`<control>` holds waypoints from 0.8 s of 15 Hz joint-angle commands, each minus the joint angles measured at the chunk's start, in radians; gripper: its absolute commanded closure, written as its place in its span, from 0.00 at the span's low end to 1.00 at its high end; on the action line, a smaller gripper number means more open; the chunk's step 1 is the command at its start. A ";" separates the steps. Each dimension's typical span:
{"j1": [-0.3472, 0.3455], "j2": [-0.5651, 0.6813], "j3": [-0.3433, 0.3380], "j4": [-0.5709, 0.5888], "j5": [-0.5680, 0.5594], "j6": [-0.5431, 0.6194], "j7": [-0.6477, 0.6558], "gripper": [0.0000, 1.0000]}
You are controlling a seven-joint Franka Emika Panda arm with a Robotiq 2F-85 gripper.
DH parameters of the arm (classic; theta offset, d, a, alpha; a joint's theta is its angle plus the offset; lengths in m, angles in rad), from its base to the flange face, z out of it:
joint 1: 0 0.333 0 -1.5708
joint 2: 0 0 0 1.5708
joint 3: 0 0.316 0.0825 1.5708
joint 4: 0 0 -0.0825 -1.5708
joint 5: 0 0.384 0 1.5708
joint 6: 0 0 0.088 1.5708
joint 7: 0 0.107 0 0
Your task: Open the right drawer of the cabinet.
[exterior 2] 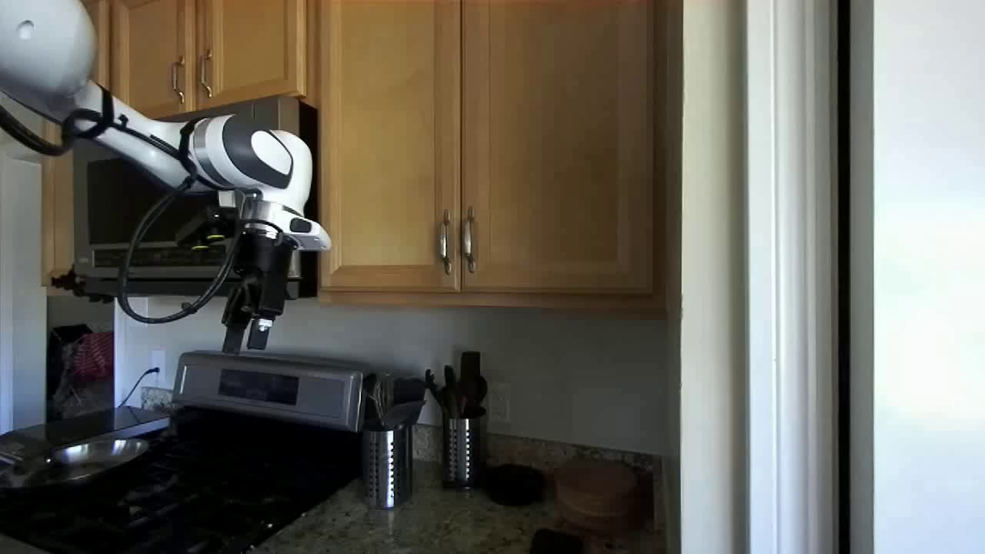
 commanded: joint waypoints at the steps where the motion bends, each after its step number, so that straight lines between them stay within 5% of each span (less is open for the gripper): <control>1: 0.028 0.003 -0.025 0.003 -0.005 -0.003 0.005 0.00; 8: 0.016 0.025 -0.057 -0.027 -0.028 0.083 -0.019 0.00; 12: 0.011 0.060 -0.090 -0.042 -0.092 0.249 -0.073 0.00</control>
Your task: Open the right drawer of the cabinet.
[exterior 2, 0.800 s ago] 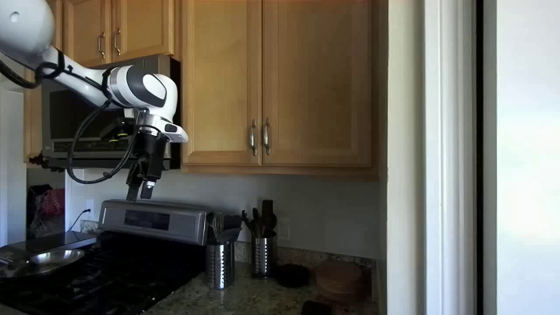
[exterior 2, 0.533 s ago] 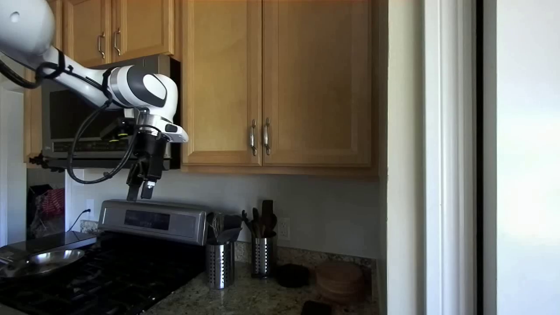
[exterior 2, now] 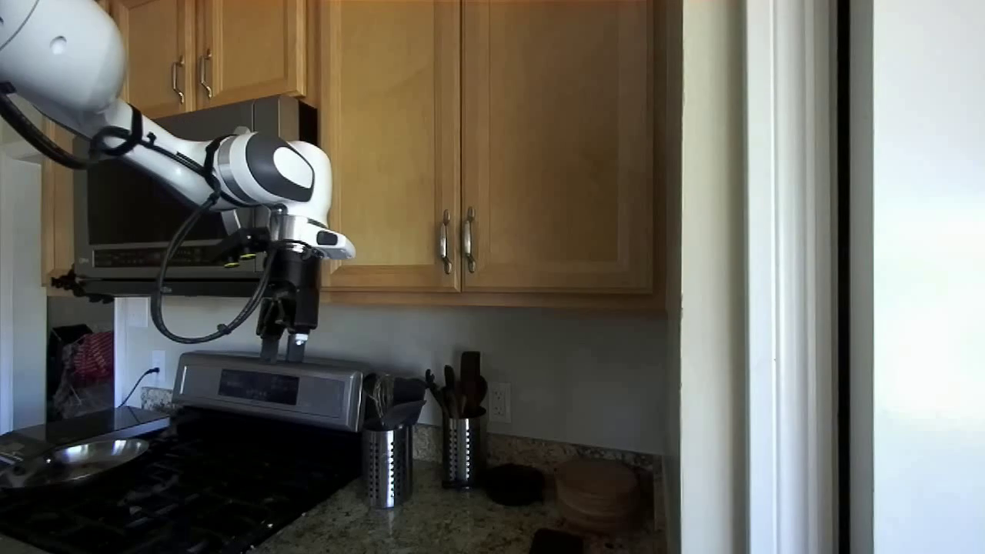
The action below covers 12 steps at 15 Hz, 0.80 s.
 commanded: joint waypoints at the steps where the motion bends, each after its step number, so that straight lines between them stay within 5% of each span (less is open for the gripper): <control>1: 0.006 0.026 -0.042 -0.021 -0.067 0.149 -0.066 0.00; 9: -0.009 -0.025 -0.122 -0.088 -0.232 0.534 -0.333 0.00; 12: -0.004 0.024 -0.121 -0.027 -0.208 0.494 -0.312 0.00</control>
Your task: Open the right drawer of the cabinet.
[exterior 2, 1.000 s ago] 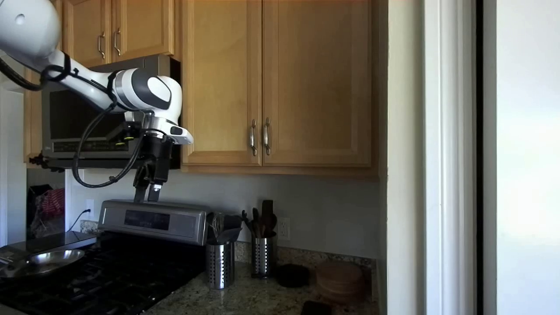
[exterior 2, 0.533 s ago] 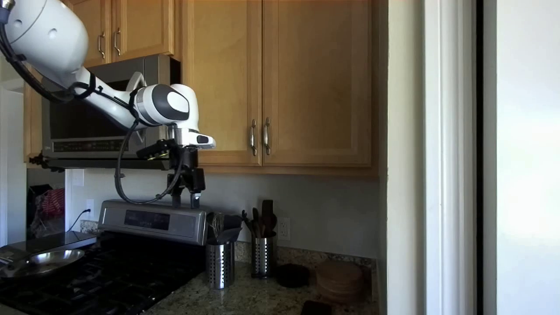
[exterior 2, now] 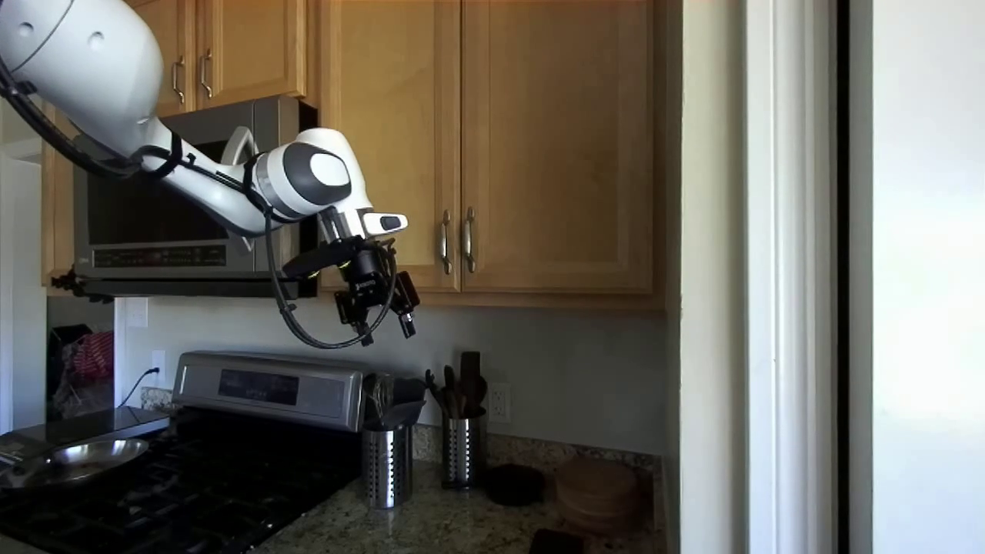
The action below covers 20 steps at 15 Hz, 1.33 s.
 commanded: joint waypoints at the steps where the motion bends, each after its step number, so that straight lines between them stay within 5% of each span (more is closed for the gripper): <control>1: 0.005 0.002 -0.003 0.003 0.000 -0.004 0.000 0.00; 20: -0.068 0.080 -0.104 0.199 0.038 0.141 0.025 0.00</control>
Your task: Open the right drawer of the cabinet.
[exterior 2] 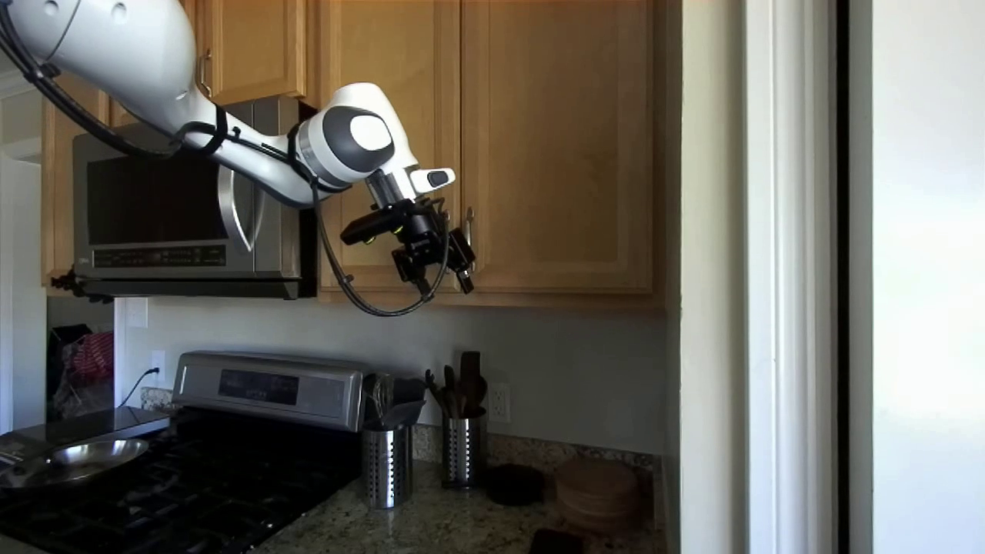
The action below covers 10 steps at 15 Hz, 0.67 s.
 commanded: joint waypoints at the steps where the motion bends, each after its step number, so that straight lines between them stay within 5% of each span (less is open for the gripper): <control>1: -0.012 0.045 -0.014 0.063 0.031 0.040 0.031 0.00; 10: -0.018 0.101 -0.040 0.184 0.162 0.115 0.047 0.00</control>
